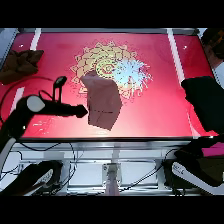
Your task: Fold the clothes and pants, and hang the long-sleeved shirts on hangers.
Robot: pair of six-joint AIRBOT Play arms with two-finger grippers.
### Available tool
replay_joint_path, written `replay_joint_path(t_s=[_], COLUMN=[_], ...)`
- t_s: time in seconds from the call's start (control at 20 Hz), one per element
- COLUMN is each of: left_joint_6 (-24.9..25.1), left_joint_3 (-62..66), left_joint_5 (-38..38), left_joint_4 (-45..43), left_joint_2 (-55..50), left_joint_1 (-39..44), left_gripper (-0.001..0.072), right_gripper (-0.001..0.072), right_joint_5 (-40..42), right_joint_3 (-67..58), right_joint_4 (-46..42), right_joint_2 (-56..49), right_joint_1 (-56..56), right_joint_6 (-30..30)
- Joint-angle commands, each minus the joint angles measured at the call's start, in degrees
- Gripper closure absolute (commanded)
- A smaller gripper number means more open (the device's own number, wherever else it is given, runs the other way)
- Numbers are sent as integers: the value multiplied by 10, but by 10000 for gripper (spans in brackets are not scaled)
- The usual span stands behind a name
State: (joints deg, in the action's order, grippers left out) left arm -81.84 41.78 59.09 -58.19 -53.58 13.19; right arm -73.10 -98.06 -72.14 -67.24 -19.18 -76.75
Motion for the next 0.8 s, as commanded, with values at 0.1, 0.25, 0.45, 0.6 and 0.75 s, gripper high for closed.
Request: replay_joint_path(t_s=[0.1,0.25,0.45,0.6,0.75], left_joint_6=[9,8,-27,-29,-28], left_joint_3=[-167,-174,-174,-174,-174], left_joint_5=[-77,-146,-243,-264,-309], left_joint_4=[139,139,137,138,164], left_joint_2=[77,72,44,-3,-43], left_joint_1=[44,99,152,177,201], left_gripper=[111,110,110,110,111], right_gripper=[363,363,363,363,363], right_joint_5=[-26,-35,-67,-85,-85], right_joint_3=[25,70,118,164,222], right_joint_4=[47,48,48,49,51], right_joint_2=[0,0,0,0,0], right_joint_1=[4,32,71,105,143], right_joint_6=[0,14,14,14,14])
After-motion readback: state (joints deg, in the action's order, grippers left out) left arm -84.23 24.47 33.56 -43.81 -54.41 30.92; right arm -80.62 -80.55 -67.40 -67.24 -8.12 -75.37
